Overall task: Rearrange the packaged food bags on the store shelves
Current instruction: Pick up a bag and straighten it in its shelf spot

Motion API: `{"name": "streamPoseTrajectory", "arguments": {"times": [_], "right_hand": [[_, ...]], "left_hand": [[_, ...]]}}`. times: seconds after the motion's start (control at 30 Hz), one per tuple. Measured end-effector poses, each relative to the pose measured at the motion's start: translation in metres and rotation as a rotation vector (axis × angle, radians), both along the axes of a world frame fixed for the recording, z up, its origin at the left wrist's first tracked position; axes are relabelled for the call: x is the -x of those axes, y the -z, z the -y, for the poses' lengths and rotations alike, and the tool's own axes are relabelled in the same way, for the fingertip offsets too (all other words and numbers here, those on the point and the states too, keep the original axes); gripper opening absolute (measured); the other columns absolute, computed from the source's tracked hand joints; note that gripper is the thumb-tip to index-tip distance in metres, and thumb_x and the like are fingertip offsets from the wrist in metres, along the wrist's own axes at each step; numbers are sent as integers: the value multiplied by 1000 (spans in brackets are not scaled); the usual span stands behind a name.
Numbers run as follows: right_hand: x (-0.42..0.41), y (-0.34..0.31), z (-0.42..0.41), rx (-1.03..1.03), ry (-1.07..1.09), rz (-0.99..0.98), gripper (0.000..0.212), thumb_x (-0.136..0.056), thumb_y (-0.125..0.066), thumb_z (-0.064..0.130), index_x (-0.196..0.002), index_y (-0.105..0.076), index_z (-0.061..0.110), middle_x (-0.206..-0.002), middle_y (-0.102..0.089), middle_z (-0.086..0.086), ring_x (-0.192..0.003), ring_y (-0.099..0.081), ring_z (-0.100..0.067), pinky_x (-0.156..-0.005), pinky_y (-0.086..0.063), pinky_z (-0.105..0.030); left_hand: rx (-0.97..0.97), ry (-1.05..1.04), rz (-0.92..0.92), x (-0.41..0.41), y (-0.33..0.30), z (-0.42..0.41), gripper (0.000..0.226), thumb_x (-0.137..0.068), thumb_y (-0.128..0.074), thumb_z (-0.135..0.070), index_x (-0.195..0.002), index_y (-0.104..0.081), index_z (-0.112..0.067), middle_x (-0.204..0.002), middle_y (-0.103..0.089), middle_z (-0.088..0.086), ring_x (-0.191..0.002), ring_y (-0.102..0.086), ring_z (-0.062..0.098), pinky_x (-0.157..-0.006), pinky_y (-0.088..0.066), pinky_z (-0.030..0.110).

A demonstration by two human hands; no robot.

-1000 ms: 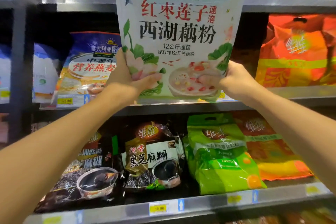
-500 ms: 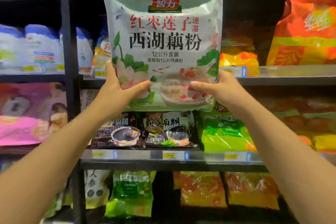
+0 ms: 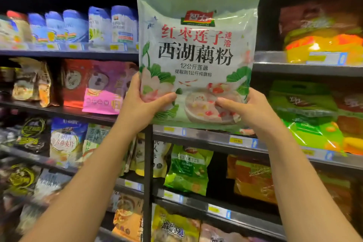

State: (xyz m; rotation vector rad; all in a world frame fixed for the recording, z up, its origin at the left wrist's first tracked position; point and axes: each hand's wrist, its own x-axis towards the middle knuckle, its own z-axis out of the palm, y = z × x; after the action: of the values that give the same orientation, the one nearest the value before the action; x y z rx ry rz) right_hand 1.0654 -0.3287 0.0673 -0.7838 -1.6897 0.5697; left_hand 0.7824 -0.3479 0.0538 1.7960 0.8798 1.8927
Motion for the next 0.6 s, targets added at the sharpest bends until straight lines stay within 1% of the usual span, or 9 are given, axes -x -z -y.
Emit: {"name": "streamPoseTrajectory", "arguments": {"times": [0.07, 0.1, 0.17, 0.2, 0.27, 0.37, 0.47, 0.53, 0.6], "right_hand": [[27, 5, 4, 10, -7, -16, 32, -85, -86, 24, -115, -74, 29, -105, -82, 9, -96, -79, -10, -72, -59, -15], [42, 7, 6, 16, -9, -24, 35, -84, -87, 23, -117, -74, 26, -105, -82, 8, -97, -79, -11, -72, -60, -16], [74, 14, 9, 24, -8, -40, 39, -83, -88, 23, -120, -73, 23, -106, -82, 7, -99, -79, -11, -75, -61, -19], [91, 18, 11, 31, -5, -44, 40, -83, -88, 25, -121, -73, 24, -107, -82, 7, -100, -78, -11, -79, -62, -22], [126, 28, 12, 48, -1, -49, 43, -82, -88, 26, -122, -72, 25, -110, -81, 8, -103, -78, -12, -88, -59, -32], [179, 41, 10, 79, -9, -72, 44, -82, -89, 22, -122, -72, 25, -110, -81, 6, -103, -78, -13, -95, -58, -42], [228, 53, 7, 105, -1, -75, 47, -81, -90, 24, -123, -71, 25, -111, -81, 8, -104, -77, -13, -100, -57, -47], [255, 63, 5, 115, 14, -81, 50, -79, -91, 29, -125, -69, 27, -112, -80, 11, -105, -76, -11, -101, -56, -47], [278, 74, 1, 122, 27, -89, 51, -75, -92, 36, -121, -69, 33, -111, -80, 15, -103, -76, -6, -98, -56, -44]], "left_hand": [[25, -9, 24, 27, 10, 5, 72, -76, -91, -26, -135, -51, -33, -121, -70, -27, -106, -70, -4, -87, -55, 12], [39, -13, 36, 42, 15, 7, 74, -75, -91, -27, -137, -50, -33, -123, -69, -25, -108, -69, -3, -92, -55, 16], [66, -18, 48, 73, 25, 12, 78, -74, -92, -31, -139, -49, -36, -129, -68, -20, -114, -68, 0, -104, -54, 30], [77, -19, 52, 89, 30, 15, 80, -73, -93, -32, -140, -48, -37, -132, -67, -18, -116, -68, 2, -107, -52, 36], [94, -20, 63, 123, 39, 20, 84, -72, -93, -31, -143, -47, -34, -135, -66, -14, -119, -67, 7, -109, -51, 42], [114, -27, 62, 174, 50, 26, 89, -72, -92, -31, -147, -44, -34, -138, -65, -12, -121, -67, 11, -110, -49, 45], [117, -33, 35, 221, 57, 29, 88, -74, -90, -28, -148, -43, -34, -138, -65, -12, -119, -68, 8, -110, -49, 44], [125, -28, 24, 248, 62, 28, 84, -77, -89, -24, -147, -44, -32, -136, -66, -12, -118, -68, 8, -110, -49, 46], [137, -30, 4, 271, 69, 24, 77, -79, -88, -21, -144, -46, -33, -133, -67, -14, -118, -68, 6, -111, -49, 46]]}}
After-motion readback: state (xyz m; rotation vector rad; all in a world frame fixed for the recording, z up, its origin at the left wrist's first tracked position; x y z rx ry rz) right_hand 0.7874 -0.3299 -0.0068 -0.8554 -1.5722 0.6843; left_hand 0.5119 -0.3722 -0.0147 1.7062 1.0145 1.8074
